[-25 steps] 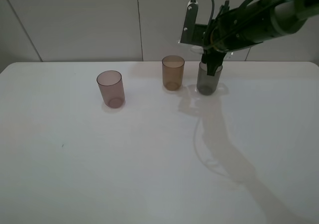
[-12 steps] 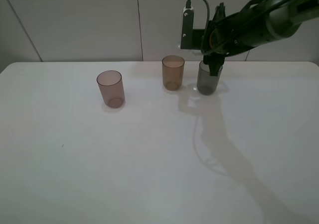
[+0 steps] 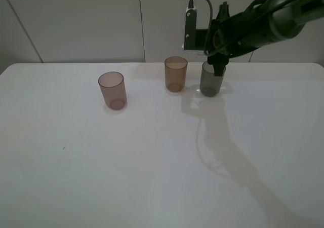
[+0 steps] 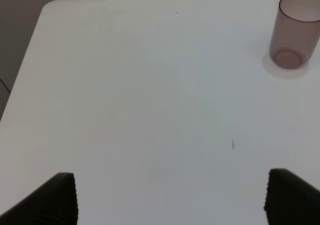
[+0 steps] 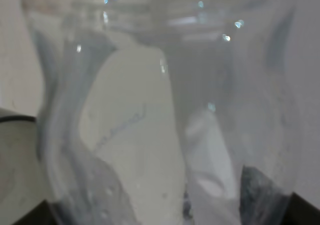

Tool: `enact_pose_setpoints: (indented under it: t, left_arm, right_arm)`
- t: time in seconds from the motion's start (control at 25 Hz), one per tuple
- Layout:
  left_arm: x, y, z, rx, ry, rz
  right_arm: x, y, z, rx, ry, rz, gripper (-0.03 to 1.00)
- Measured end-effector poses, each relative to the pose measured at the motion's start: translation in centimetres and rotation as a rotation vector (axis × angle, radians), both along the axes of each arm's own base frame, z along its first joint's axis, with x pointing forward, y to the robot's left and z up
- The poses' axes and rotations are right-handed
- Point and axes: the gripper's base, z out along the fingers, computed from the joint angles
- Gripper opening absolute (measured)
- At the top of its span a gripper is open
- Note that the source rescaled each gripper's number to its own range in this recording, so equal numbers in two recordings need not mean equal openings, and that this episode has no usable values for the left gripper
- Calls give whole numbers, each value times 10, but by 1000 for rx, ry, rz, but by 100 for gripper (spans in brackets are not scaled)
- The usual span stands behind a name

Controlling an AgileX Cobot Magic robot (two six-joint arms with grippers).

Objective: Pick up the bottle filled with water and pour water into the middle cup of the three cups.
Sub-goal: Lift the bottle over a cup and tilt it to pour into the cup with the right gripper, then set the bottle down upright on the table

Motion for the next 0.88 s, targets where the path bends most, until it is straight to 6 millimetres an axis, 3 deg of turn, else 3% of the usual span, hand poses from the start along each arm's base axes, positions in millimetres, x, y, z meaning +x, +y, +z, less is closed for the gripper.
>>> enact_pose_setpoints:
  t: [0.6, 0.88]
  left_arm:
    - [0, 0, 0, 0, 0, 0]
    - [0, 0, 0, 0, 0, 0]
  right_arm:
    - [8, 1, -15, -27, 10, -24, 2]
    - [14, 2, -5, -26, -30, -39, 2]
